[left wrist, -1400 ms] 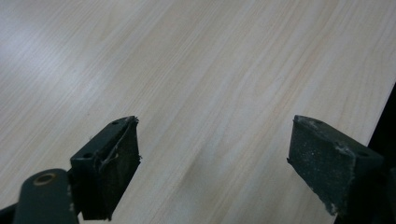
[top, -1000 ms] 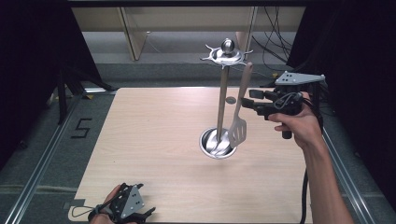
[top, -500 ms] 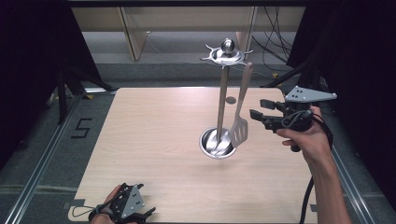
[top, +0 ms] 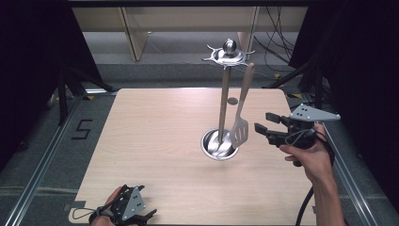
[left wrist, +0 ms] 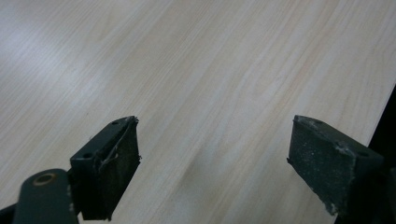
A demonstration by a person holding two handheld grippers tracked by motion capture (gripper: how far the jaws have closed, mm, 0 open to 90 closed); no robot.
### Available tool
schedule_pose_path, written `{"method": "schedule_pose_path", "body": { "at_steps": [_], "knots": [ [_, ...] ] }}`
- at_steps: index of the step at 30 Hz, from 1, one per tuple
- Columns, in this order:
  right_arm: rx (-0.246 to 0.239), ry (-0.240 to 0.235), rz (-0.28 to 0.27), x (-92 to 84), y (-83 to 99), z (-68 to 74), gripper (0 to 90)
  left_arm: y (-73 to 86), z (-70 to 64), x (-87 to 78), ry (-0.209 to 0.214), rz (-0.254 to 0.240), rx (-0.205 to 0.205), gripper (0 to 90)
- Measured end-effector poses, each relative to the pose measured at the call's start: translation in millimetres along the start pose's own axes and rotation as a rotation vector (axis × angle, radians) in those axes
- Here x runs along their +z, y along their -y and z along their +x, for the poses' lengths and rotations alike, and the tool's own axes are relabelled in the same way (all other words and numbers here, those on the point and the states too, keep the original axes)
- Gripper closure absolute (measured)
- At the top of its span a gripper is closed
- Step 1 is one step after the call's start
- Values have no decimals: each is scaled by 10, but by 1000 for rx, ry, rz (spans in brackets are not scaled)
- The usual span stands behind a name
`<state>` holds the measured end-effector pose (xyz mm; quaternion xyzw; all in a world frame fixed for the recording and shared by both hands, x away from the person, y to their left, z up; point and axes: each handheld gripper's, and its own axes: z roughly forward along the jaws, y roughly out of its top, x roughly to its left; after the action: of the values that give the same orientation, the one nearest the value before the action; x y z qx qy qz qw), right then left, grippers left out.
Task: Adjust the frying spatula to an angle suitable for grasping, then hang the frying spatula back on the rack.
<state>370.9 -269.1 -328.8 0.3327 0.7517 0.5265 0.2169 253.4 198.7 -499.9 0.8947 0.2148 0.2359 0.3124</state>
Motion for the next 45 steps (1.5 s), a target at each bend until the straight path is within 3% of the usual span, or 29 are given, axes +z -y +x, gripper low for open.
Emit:
{"method": "schedule_pose_path", "body": {
  "at_steps": [1, 3, 6, 11, 18, 24, 26, 27, 31, 32, 36, 38, 39, 41, 42, 45],
  "knots": [
    [3, -3, 28, -2, 11, 5, 416, -1, -2, 0, 1, -2, -1, 157],
    [3, 8, 25, 4, 44, 15, 417, -3, -2, 1, 3, -3, -1, 157],
    [1, -14, 43, 33, 98, 31, 408, -5, 3, -8, 1, -7, 0, 157],
    [22, 10, 42, 60, 196, 49, 382, -13, 7, -11, 6, -7, -1, 157],
    [14, 6, 91, 69, 374, 28, 364, -18, 7, 3, 0, -1, -2, 157],
    [35, 7, 116, 34, 513, 4, 358, -13, 3, 13, 4, 4, -6, 157],
    [39, 3, 131, 22, 551, -10, 356, -16, 0, 17, -16, -3, -2, 157],
    [59, 5, 131, 27, 587, -3, 356, -18, 5, 1, 3, -1, -5, 157],
    [54, -1, 155, 19, 673, -11, 356, -19, 8, -5, 6, -6, -3, 156],
    [72, -3, 167, 12, 689, 5, 356, -19, 6, -10, 0, -5, 0, 156],
    [48, 3, 168, 18, 749, -18, 353, -20, 3, -7, 9, -11, -8, 156],
    [70, -2, 185, 12, 778, -7, 352, -20, 5, -6, 1, 1, 12, 156],
    [81, 1, 189, 9, 784, 0, 352, -19, -4, 2, 3, -1, 3, 157],
    [51, -3, 187, 19, 805, -27, 351, -25, -3, 0, 6, -3, 0, 159],
    [80, -1, 195, 15, 809, -9, 350, -25, 4, -3, 0, 0, 6, 157],
    [90, -8, 190, 35, 838, -17, 349, -15, 7, -6, 1, -2, 3, 157]
  ]
}}
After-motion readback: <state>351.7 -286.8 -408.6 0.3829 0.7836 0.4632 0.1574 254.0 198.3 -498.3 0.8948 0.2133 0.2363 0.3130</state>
